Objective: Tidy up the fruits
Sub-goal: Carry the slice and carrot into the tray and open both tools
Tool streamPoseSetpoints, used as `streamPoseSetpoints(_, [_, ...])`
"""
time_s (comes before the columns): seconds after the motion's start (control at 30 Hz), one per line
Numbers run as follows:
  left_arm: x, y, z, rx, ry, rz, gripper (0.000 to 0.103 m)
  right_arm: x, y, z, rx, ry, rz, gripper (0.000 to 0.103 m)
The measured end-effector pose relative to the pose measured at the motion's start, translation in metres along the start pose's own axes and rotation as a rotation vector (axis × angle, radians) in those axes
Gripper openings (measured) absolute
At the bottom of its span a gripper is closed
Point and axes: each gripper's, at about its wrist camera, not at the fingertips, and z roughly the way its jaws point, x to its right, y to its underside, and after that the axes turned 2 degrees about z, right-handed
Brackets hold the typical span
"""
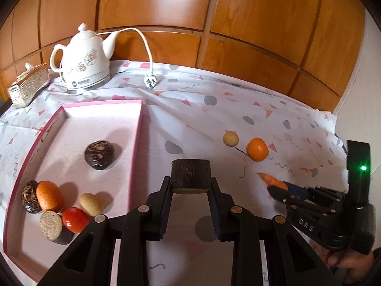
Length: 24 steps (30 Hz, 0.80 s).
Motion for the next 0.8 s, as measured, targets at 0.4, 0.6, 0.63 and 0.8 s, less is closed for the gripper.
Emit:
streamPoseSetpoints(0.4, [-0.054, -0.007, -0.021, 0.031, -0.044, -0.118, 0.03, -0.044, -0.012, -0.011, -0.003, -0.246, 0.027, 0.024])
streamPoseSetpoints(0.6, [-0.101, -0.013, -0.029, 0.041, -0.114, -0.202, 0.03, -0.084, -0.021, -0.018, -0.009, -0.34, -0.045, 0.024])
streamPoseSetpoints(0.63, [-0.109, -0.013, -0.029, 0.038, -0.125, -0.221, 0.03, -0.091, -0.023, -0.018, -0.011, -0.356, -0.057, 0.024])
streamPoseSetpoints(0.8, [-0.141, -0.017, -0.035, 0.055, -0.163, -0.281, 0.03, -0.127, -0.027, -0.021, -0.025, -0.43, -0.109, 0.024])
